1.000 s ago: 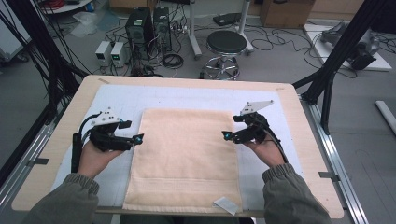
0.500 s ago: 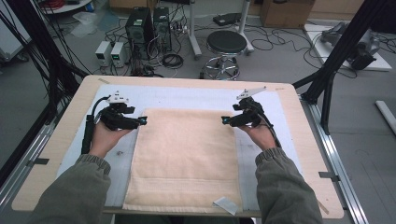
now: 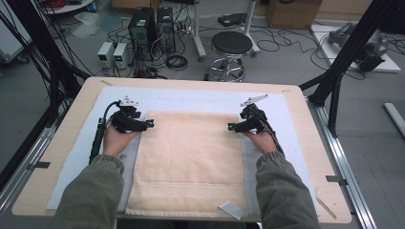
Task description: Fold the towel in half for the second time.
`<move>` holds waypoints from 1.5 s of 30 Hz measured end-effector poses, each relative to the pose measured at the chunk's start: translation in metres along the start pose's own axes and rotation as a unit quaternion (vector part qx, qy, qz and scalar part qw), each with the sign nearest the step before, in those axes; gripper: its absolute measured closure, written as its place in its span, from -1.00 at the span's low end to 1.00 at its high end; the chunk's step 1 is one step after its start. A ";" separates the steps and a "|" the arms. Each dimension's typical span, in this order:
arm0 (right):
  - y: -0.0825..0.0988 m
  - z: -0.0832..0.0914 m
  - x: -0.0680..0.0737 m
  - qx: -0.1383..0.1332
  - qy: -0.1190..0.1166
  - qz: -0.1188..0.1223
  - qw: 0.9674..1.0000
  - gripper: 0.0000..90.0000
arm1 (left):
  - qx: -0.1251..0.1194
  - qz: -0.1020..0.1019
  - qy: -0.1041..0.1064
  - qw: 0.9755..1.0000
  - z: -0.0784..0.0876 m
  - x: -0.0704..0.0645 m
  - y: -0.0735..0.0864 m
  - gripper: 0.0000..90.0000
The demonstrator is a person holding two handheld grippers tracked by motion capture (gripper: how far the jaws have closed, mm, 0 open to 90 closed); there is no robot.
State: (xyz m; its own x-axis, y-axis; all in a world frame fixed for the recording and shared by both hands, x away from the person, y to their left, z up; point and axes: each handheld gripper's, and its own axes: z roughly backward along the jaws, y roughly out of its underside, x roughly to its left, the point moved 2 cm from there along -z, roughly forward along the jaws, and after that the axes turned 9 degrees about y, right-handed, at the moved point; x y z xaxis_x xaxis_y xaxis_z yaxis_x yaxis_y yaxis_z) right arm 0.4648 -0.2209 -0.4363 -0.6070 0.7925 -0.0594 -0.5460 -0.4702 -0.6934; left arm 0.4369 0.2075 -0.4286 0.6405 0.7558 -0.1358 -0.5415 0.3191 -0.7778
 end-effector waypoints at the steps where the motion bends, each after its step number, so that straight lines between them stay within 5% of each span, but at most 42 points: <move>1: 0.002 -0.002 -0.001 0.000 0.003 0.001 1.000 -0.49 | 0.008 0.000 -0.002 1.000 -0.002 0.002 0.003 -0.26; 5: 0.009 -0.009 -0.002 0.011 0.002 -0.010 1.000 -0.41 | 0.033 0.016 0.004 0.999 -0.012 0.006 0.015 -0.22; 10: 0.010 -0.013 -0.003 0.013 0.000 -0.020 1.000 -0.26 | 0.037 0.024 0.005 0.999 -0.017 0.004 0.015 -0.08; 14: 0.007 -0.013 0.005 0.012 -0.011 -0.002 1.000 0.12 | 0.043 0.025 0.004 0.999 -0.017 0.000 0.014 0.11; 18: 0.008 -0.013 0.007 0.011 -0.028 -0.020 0.999 0.36 | 0.045 0.040 0.003 0.998 -0.017 0.000 0.013 0.28; 21: 0.007 -0.013 0.009 0.014 -0.060 -0.023 0.998 0.75 | 0.042 0.046 0.011 0.998 -0.016 -0.001 0.013 0.43; 28: 0.005 -0.012 0.009 0.011 -0.075 -0.028 0.997 0.83 | 0.040 0.053 0.038 0.997 -0.015 0.000 0.013 0.78; 40: -0.007 0.022 0.007 -0.036 -0.084 -0.009 0.996 0.84 | -0.004 0.024 0.038 0.999 0.009 -0.004 0.003 0.81; 45: -0.012 0.037 0.011 -0.052 -0.088 0.005 0.995 0.84 | -0.025 -0.003 0.046 0.999 0.028 -0.013 -0.002 0.81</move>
State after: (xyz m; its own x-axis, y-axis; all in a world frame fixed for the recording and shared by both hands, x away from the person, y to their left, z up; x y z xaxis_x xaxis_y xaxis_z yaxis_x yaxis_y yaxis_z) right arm 0.4430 -0.2208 -0.4019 -0.7092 0.7030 0.0533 -0.4817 -0.4279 -0.7648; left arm 0.4150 0.2129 -0.4082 0.6920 0.6978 -0.1850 -0.5111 0.2926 -0.8082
